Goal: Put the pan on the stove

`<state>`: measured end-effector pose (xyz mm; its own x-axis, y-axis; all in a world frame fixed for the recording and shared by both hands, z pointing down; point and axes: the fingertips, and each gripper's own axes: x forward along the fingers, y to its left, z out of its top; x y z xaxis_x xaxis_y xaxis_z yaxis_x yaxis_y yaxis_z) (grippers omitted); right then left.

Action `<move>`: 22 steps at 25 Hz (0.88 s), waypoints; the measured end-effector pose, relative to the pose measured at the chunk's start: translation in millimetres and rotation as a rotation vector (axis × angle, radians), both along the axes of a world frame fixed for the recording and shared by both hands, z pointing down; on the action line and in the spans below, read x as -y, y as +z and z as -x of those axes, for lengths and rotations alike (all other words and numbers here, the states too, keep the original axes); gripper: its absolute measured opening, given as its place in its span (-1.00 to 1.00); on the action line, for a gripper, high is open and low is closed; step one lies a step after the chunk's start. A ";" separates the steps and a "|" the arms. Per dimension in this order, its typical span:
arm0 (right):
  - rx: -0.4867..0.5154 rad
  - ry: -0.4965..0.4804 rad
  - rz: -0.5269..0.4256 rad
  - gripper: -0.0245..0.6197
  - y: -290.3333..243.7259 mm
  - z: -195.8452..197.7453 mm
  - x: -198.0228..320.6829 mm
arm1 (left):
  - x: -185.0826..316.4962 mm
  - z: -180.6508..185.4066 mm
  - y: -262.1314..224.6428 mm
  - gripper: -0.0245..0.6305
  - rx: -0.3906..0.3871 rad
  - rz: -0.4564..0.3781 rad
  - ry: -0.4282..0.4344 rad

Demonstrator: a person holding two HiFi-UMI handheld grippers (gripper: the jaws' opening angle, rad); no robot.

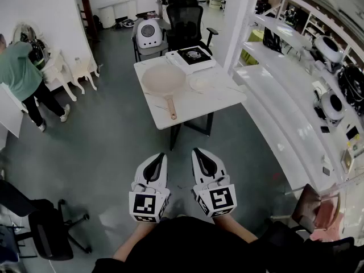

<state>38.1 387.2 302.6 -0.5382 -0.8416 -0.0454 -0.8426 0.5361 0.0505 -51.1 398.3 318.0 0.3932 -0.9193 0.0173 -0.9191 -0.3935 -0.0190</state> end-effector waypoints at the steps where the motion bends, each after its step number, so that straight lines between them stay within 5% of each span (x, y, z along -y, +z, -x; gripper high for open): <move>1: -0.003 -0.004 0.000 -0.86 0.9 -2.1 -1.0 | -0.8 -2.1 0.2 -0.90 -0.001 0.000 -0.005; 18: 0.040 -0.084 0.020 -0.85 13.6 -3.7 10.3 | 13.2 -4.3 14.9 -0.88 -0.013 0.038 -0.048; 22: 0.047 -0.091 0.028 -0.85 20.1 -2.0 28.4 | 35.5 -4.2 23.1 -0.65 -0.026 0.055 -0.029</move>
